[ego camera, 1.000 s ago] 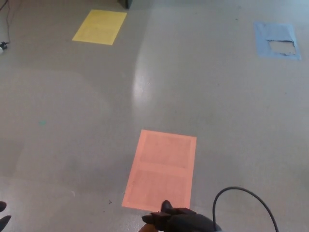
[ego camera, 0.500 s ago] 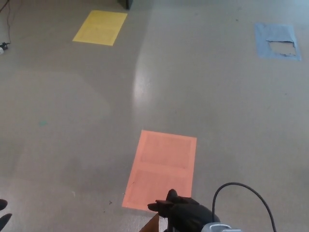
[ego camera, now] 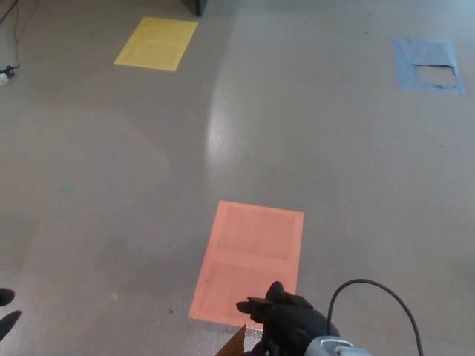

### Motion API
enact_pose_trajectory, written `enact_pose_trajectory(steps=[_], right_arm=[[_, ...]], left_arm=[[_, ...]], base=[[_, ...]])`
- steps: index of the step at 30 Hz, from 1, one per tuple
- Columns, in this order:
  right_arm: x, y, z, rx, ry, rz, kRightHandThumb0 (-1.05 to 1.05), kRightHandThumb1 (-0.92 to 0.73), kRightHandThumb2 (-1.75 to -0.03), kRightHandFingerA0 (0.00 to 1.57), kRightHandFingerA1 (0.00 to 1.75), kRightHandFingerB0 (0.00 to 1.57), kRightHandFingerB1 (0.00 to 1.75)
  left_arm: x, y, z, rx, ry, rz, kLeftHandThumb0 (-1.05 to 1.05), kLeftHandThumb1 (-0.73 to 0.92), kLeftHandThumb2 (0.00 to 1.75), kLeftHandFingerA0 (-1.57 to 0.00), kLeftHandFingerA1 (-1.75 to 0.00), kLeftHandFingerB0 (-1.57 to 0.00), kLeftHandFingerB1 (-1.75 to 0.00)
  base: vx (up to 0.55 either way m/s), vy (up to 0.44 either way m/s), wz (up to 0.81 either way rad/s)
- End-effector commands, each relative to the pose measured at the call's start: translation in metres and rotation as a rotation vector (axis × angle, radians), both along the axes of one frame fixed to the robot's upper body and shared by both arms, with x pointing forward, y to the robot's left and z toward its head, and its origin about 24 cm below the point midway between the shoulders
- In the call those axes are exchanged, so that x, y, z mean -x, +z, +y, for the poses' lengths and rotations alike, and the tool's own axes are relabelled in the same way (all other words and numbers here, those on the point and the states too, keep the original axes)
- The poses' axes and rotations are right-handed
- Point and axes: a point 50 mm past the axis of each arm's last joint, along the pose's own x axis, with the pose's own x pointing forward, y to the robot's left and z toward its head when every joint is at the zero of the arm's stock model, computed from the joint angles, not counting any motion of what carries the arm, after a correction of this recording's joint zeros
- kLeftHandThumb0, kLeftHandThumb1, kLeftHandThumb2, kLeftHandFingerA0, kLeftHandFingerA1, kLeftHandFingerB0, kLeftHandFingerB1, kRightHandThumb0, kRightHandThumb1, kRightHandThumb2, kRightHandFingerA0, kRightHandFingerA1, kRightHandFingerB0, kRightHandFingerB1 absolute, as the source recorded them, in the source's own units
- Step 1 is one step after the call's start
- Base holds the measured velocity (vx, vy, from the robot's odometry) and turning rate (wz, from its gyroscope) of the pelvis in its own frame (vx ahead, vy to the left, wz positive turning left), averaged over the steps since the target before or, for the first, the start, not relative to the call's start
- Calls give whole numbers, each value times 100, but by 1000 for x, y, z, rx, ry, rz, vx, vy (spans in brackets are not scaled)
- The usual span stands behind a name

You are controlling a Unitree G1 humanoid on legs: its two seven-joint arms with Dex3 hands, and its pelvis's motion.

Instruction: An air pump is kept on top of a storage box on the floor and the robot uses its right hand to press down on the handle of the pump to compress it

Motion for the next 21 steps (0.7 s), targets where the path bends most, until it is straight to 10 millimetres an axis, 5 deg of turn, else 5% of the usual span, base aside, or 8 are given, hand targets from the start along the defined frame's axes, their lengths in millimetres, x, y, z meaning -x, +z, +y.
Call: enact_pose_trajectory(steps=[1, 4, 5, 11, 12, 13, 14, 21], right_arm=[[-2, 2, -12, -105, -22, 38, -76, -90, -69, 14, 28, 10, 23], [-18, 38, -11, -255, 63, -60, -75, -91, -69, 13, 28, 7, 22], [-20, 51, -10, -286, 86, -94, -79, -74, -107, 10, 44, 1, 27], [-15, 126, -8, -458, 182, -244, -75, -71, -103, 9, 44, 1, 27], [-13, 136, -8, -484, 193, -264, -93, -87, -115, 8, 15, 6, 6], [-12, 140, -8, -497, 198, -271, -93, -87, -115, 8, 15, 6, 6], [-10, 166, -9, -549, 230, -332, -74, -72, -103, 12, 45, 0, 28], [-2, 238, -33, -689, 292, -571, -68, -69, -101, 3, 37, 2, 30]], left_arm=[[-4, 13, 9, -18, -17, -28, -64, 87, 66, -27, -34, -25, -32], [-3, 13, 10, -23, -18, -26, -64, 87, 66, -30, -35, -25, -32], [-2, 12, 10, -21, -13, -23, -64, 87, 66, -29, -34, -26, -32], [5, 5, 9, -24, -12, -7, -65, 87, 66, -30, -35, -27, -33], [6, 4, 9, -25, -12, -5, -63, 87, 66, -28, -35, -26, -32], [6, 4, 9, -24, -12, -4, -63, 87, 66, -28, -35, -26, -32], [5, 5, 10, -28, -10, 2, -65, 87, 66, -28, -34, -25, -31], [-1, 10, 10, -24, -8, -13, -65, 87, 66, -29, -35, -25, -32]], base=[[0, 0, 0], [0, 0, 0], [0, 0, 0], [0, 0, 0], [0, 0, 0], [0, 0, 0], [0, 0, 0], [0, 0, 0]])
